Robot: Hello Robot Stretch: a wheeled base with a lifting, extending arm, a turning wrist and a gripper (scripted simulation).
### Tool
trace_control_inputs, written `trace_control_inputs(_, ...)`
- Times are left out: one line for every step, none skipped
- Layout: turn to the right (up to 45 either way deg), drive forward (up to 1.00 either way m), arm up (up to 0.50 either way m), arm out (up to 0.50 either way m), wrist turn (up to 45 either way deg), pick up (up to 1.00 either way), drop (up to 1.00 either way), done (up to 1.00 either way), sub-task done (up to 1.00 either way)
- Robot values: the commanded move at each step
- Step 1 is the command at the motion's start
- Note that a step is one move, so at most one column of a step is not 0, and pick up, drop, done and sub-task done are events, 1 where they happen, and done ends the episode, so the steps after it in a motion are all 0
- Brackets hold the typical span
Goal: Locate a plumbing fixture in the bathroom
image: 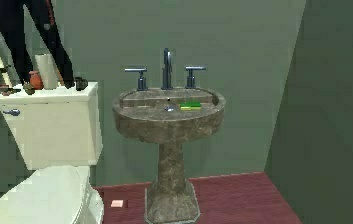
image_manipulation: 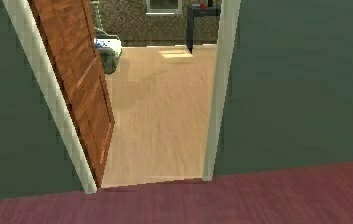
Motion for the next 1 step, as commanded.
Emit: trace_control_inputs(0.0, 0.0, 0.0, 0.0, 0.0, 0.0, 0.0, 1.0, 0.0)
